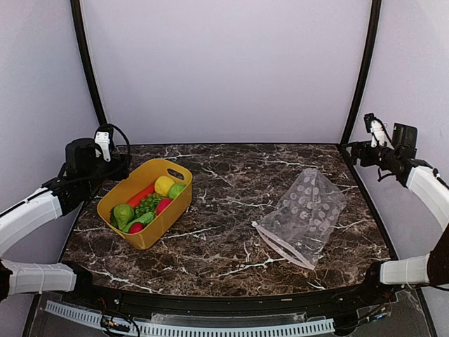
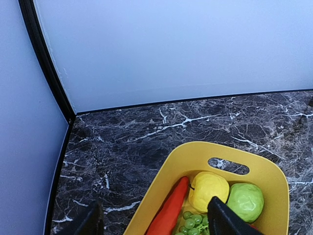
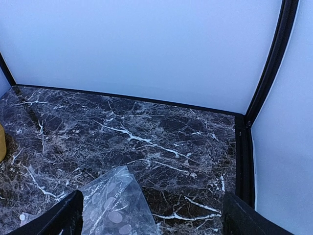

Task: Place the food in the zip-top bag and seal the zipper
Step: Adjust the bin at the corner of the board.

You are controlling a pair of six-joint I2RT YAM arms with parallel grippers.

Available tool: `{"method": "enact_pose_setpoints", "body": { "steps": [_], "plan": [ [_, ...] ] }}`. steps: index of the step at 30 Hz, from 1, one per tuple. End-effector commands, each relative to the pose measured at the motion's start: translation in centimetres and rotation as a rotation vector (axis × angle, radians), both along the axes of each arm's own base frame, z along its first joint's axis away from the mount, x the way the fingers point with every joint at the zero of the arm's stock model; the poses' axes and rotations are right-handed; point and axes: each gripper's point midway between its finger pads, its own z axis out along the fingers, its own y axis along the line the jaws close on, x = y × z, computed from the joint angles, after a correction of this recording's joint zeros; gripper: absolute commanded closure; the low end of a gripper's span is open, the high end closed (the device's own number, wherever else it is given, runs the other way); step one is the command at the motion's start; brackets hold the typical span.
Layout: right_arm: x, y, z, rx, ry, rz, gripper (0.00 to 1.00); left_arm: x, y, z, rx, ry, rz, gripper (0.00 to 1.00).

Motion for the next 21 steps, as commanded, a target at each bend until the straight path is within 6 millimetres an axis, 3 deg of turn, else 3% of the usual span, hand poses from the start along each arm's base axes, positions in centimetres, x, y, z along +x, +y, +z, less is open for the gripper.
{"method": "enact_pose_setpoints", "body": {
  "steps": [1,6,11,17,21],
  "plan": [
    [0.3,-0.4,-1.5,-0.024,-0.011,0.014,0.04,-0.1,-0.3,0.6,-0.005,-0.020,-0.036,0.23],
    [-1.0,2.2,-3.5,-0.014,0.016,0.208,0.06,0.7,-1.5,-0.8,0.037,0.092,-0.103,0.14],
    [-1.9,4.2,-4.9,0.004,0.042,0.354,0.13,1.6,-2.5,-3.5,0.059,0.255,-0.138,0.16],
    [-2.8,6.0,-4.9,0.015,0.042,0.458,0.18,2.1,-1.2,-5.8,0.132,0.406,-0.069,0.27],
    [-3.3,7.1,-5.0,-0.010,0.030,0.506,0.19,2.2,0.1,-6.8,0.111,0.480,-0.011,0.25]
  ]
}}
